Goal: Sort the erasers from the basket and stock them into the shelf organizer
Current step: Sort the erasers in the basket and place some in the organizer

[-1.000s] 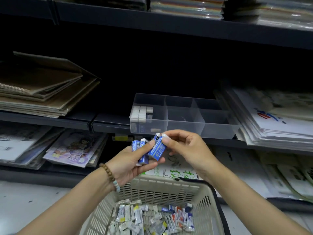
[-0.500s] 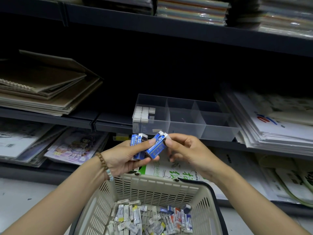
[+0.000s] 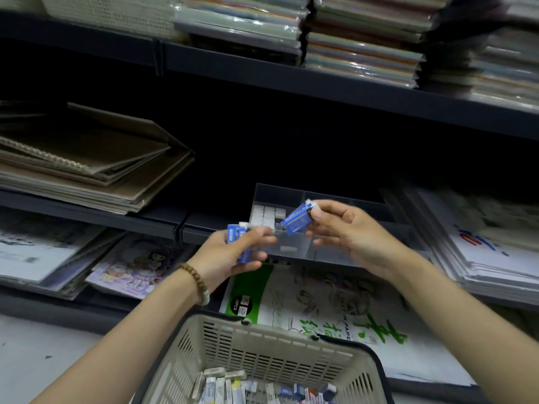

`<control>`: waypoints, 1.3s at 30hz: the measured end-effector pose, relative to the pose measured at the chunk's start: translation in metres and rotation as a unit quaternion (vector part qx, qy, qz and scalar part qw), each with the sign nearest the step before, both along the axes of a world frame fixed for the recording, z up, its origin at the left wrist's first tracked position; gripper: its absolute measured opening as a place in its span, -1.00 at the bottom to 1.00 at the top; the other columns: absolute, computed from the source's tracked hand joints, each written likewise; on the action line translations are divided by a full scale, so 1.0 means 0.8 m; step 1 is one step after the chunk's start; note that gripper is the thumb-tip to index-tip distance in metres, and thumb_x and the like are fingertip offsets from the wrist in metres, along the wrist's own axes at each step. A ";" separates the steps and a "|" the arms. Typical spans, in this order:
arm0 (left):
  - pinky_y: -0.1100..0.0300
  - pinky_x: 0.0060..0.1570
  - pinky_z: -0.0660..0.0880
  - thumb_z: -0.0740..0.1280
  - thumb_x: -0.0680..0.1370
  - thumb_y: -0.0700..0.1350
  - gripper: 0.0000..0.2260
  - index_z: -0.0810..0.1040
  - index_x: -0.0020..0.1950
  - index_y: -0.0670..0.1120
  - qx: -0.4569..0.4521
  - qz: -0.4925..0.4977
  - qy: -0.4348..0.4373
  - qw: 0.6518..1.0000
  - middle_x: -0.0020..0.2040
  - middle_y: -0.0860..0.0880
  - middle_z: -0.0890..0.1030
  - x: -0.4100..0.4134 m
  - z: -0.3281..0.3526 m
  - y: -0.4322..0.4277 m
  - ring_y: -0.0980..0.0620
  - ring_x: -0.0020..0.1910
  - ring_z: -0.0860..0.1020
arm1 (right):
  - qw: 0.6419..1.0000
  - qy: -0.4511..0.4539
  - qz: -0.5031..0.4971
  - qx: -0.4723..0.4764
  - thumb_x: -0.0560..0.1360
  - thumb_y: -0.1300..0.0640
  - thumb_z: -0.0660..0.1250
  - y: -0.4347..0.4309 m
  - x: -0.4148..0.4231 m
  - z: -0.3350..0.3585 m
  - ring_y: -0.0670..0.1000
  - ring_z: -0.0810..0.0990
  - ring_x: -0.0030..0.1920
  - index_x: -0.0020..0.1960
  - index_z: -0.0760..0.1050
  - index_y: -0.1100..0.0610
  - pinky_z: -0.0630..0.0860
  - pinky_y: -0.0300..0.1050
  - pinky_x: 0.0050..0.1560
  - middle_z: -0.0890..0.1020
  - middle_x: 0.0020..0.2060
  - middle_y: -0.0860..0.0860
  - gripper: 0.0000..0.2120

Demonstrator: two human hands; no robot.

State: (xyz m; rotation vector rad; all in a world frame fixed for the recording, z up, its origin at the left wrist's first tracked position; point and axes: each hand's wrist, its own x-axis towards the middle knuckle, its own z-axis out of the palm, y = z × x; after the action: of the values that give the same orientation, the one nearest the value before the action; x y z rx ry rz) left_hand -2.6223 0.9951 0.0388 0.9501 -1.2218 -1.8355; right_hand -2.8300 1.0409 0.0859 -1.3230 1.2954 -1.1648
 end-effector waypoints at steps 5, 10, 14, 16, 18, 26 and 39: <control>0.35 -0.42 0.49 0.34 0.53 -0.07 -0.79 0.59 0.13 -0.08 -0.085 0.160 -0.004 0.983 -0.13 0.06 0.65 0.003 -0.017 -0.026 0.22 -0.46 0.48 | 0.989 0.145 -0.037 -0.009 0.53 0.13 0.31 -0.049 -0.017 0.018 -0.06 0.63 -0.22 0.21 0.49 0.25 0.60 -0.29 -0.22 0.65 -0.11 0.14 -0.70; 0.33 -0.41 0.51 0.35 0.51 -0.02 -0.78 0.57 0.11 -0.05 -0.060 0.124 -0.036 0.990 -0.25 0.02 0.57 -0.005 -0.032 -0.029 0.20 -0.46 0.54 | 0.963 0.268 0.020 0.029 0.52 0.12 0.34 -0.077 -0.009 0.011 -0.09 0.60 -0.24 0.21 0.50 0.21 0.59 -0.29 -0.21 0.61 -0.15 0.08 -0.71; 0.34 -0.40 0.53 0.36 0.50 -0.01 -0.80 0.58 0.08 -0.03 -0.044 0.117 -0.034 0.992 -0.19 0.01 0.58 -0.005 -0.037 -0.033 0.20 -0.46 0.55 | 0.952 0.301 0.030 0.037 0.50 0.15 0.37 -0.091 0.000 0.003 -0.05 0.63 -0.22 0.19 0.52 0.23 0.60 -0.29 -0.17 0.63 -0.12 0.10 -0.71; 0.35 -0.40 0.52 0.37 0.49 0.00 -0.83 0.58 0.05 0.00 -0.042 0.112 -0.035 0.992 -0.22 0.01 0.58 -0.004 -0.037 -0.035 0.21 -0.46 0.54 | 0.952 0.302 0.022 0.050 0.48 0.19 0.38 -0.097 0.004 -0.002 0.00 0.64 -0.17 0.18 0.53 0.25 0.61 -0.27 -0.15 0.63 -0.05 0.15 -0.71; 0.34 -0.40 0.52 0.37 0.48 0.01 -0.85 0.57 0.03 0.04 -0.043 0.103 -0.038 0.993 -0.27 0.03 0.58 -0.003 -0.036 -0.035 0.21 -0.46 0.54 | 0.953 0.296 -0.005 0.064 0.47 0.22 0.40 -0.102 0.009 -0.009 -0.02 0.65 -0.22 0.17 0.52 0.29 0.61 -0.28 -0.18 0.63 -0.07 0.15 -0.70; 0.34 -0.41 0.51 0.37 0.48 -0.01 -0.88 0.57 0.00 0.07 -0.047 0.094 -0.031 0.994 -0.26 0.04 0.58 -0.003 -0.037 -0.035 0.21 -0.46 0.53 | 0.935 0.313 -0.099 0.135 0.40 0.09 0.48 -0.114 0.018 -0.022 -0.14 0.56 -0.32 0.04 0.55 0.25 0.44 -0.43 -0.43 0.59 -0.23 0.01 -0.69; 0.33 -0.36 0.53 0.38 0.47 0.02 -0.84 0.56 0.04 0.06 -0.024 0.073 -0.031 0.997 -0.15 -0.02 0.59 0.002 -0.032 -0.034 0.20 -0.43 0.55 | 0.949 0.221 -0.081 0.211 0.46 0.25 0.41 -0.106 0.026 -0.006 -0.08 0.66 -0.36 0.09 0.55 0.33 0.58 -0.33 -0.31 0.65 -0.06 0.19 -0.76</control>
State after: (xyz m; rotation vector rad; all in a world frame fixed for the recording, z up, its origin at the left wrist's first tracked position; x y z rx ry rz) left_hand -2.6208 0.9678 0.0133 1.0481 -1.1976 -1.6666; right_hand -2.8096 0.9564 0.0808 -1.2039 1.8871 -0.6495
